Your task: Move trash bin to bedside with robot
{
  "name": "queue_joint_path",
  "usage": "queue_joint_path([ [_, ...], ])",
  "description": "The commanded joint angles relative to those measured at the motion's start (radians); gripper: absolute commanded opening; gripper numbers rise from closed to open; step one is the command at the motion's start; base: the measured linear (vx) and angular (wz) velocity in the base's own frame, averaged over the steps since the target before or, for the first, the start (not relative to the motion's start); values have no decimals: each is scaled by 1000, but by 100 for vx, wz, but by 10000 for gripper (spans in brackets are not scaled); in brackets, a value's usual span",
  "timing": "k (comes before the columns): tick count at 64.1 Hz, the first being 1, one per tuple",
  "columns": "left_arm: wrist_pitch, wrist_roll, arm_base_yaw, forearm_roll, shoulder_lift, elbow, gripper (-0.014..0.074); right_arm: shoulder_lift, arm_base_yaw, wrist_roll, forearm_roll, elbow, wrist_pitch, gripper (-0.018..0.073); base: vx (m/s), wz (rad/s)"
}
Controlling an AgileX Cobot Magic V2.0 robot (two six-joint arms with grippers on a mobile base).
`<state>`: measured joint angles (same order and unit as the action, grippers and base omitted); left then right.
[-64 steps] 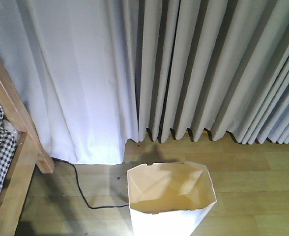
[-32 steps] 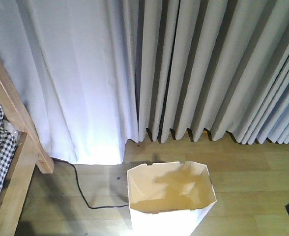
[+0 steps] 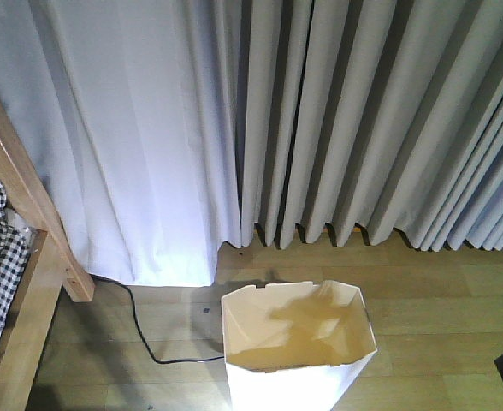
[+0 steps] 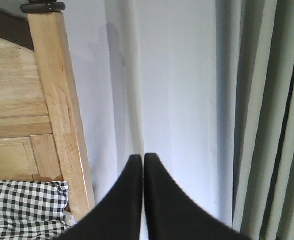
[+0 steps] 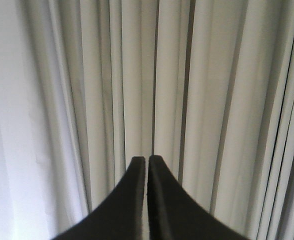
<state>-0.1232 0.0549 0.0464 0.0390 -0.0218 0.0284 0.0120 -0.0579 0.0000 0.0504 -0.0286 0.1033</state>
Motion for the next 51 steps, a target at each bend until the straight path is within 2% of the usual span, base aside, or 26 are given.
queue_joint_path([
  [1,72,4,0,-5,-5,-21,-6,12,-2,-8,-12,-20,-63,-9,0,0],
  [51,72,4,0,-5,-5,-21,-6,12,-2,-8,-12,-20,-61,-9,0,0],
])
